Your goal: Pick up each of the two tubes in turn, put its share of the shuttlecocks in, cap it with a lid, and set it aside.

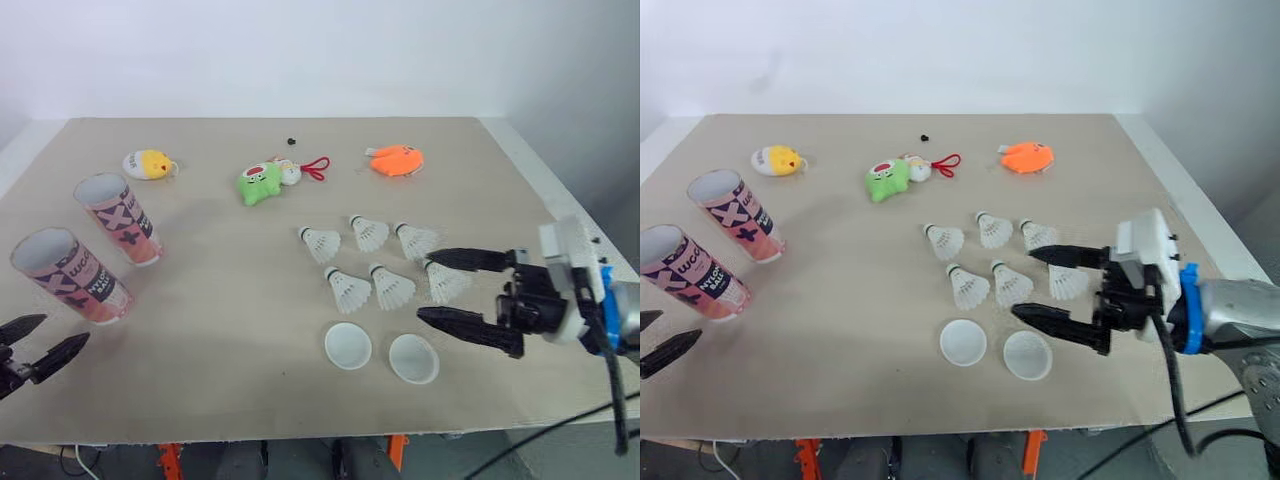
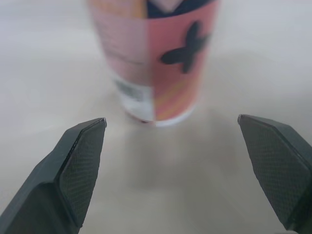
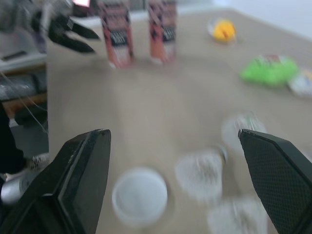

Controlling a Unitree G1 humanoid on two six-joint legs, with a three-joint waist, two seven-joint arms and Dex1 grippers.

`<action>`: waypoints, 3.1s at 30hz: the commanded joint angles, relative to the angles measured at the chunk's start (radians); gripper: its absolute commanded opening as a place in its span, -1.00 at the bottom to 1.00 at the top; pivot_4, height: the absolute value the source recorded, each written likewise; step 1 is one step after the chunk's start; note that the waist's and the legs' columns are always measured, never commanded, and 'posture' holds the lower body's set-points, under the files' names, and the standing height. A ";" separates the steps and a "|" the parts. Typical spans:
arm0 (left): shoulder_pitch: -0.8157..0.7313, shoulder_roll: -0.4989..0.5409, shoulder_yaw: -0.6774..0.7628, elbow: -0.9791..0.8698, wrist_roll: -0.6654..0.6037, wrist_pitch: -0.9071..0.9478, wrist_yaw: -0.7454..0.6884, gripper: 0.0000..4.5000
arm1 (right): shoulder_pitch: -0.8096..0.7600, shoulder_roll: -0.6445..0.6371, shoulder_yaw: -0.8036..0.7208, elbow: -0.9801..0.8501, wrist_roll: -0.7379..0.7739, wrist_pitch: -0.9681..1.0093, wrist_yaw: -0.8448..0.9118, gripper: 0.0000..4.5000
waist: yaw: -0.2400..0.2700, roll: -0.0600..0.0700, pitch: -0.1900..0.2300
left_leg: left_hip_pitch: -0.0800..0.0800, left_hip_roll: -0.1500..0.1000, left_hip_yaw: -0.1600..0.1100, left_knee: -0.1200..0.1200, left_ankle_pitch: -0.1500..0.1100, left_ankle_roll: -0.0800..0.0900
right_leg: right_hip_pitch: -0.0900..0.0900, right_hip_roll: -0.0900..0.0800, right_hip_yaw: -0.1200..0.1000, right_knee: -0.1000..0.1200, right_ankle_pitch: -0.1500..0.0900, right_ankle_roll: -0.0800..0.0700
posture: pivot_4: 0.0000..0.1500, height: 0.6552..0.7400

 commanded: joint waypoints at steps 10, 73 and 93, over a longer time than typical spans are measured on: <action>-0.166 -0.156 -0.168 0.124 0.089 -0.177 0.240 1.00 | -0.295 0.156 0.343 0.086 -0.135 -0.038 0.037 0.99 | -0.002 -0.004 -0.001 | -0.007 0.004 0.000 0.001 0.000 0.000 | -0.008 0.006 0.001 0.002 0.004 -0.004 | 1.00 1.00; -0.112 0.311 -0.416 -0.128 -0.015 -0.025 -0.137 0.49 | 0.156 0.333 0.344 -0.096 -0.482 -0.087 -0.328 1.00 | -0.003 -0.002 0.003 | -0.007 0.003 0.000 -0.002 0.008 -0.006 | -0.016 0.006 0.001 0.014 -0.003 -0.003 | 1.00 1.00; -0.753 0.577 -0.918 0.236 0.342 -0.201 -0.701 0.49 | 0.149 0.596 0.530 0.005 -0.662 -0.023 -0.623 1.00 | -0.011 -0.006 0.005 | -0.014 0.008 0.007 -0.014 0.010 -0.003 | -0.035 0.016 0.012 0.015 0.001 -0.012 | 1.00 1.00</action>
